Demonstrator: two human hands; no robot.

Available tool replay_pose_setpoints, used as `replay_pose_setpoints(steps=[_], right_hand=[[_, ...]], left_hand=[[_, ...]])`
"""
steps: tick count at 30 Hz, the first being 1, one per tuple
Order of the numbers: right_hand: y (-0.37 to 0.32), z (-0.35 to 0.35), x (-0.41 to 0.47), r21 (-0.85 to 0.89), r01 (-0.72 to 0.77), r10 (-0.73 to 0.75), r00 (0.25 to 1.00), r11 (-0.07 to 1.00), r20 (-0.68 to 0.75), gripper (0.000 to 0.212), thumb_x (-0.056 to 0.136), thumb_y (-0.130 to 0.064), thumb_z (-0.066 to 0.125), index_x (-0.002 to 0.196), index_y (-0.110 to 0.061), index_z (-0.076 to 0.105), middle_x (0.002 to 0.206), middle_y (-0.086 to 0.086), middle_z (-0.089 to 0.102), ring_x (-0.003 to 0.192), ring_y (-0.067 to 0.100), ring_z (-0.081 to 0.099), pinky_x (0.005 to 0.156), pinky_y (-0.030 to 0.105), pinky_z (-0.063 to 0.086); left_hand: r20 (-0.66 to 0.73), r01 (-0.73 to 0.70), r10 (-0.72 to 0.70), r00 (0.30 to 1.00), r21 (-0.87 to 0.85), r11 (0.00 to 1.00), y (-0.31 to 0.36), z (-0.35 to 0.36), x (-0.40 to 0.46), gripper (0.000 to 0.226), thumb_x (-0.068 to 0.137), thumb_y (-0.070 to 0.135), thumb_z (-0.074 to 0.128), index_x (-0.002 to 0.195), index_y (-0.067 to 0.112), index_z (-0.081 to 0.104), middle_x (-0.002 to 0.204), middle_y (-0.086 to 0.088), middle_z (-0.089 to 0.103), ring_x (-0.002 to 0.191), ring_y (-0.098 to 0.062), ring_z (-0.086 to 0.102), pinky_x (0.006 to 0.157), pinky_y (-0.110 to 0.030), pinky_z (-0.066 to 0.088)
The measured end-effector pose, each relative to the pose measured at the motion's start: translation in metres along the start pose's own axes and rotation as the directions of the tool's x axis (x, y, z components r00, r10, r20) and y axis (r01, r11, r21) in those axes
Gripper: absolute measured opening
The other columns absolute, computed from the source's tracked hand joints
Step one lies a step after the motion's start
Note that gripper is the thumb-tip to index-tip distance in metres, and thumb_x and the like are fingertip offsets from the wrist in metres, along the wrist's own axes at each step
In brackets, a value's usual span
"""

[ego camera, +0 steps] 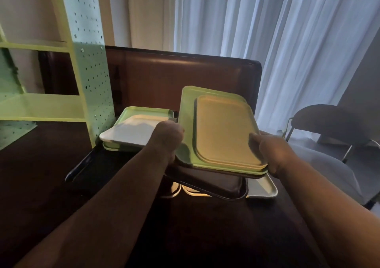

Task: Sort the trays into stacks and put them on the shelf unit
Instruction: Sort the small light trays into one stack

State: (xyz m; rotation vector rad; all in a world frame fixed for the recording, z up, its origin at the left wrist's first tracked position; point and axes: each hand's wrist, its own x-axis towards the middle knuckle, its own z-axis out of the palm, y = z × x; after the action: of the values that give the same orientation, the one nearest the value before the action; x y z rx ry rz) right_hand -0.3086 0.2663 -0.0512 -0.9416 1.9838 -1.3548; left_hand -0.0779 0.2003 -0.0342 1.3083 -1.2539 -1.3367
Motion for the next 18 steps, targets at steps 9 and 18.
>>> replay_pose_setpoints(steps=[9, 18], right_hand=[[-0.081, 0.086, 0.038, -0.474, 0.296, -0.168, 0.941, 0.830, 0.294, 0.035, 0.099, -0.028, 0.053, 0.107, 0.001, 0.071, 0.103, 0.013, 0.071, 0.092, 0.028, 0.066, 0.085, 0.039, 0.053], [-0.144, 0.148, 0.116, -0.527, 0.555, -0.242, 0.801, 0.643, 0.548, 0.024, 0.094, -0.022, 0.068, 0.114, -0.014, 0.075, 0.105, 0.002, 0.073, 0.102, 0.021, 0.066, 0.099, 0.032, 0.046]], left_hand=[[-0.128, -0.013, 0.033, 0.991, 0.156, 0.988, -0.015, -0.075, 0.022, 0.020, 0.091, 0.005, 0.055, 0.102, -0.006, 0.067, 0.099, -0.022, 0.070, 0.093, -0.036, 0.068, 0.083, -0.046, 0.060], [0.119, 0.170, -0.160, 0.980, -0.074, 0.983, -0.030, -0.092, 0.032, 0.015, 0.096, 0.010, 0.056, 0.084, 0.008, 0.064, 0.064, -0.003, 0.069, 0.061, -0.019, 0.068, 0.050, -0.031, 0.056]])
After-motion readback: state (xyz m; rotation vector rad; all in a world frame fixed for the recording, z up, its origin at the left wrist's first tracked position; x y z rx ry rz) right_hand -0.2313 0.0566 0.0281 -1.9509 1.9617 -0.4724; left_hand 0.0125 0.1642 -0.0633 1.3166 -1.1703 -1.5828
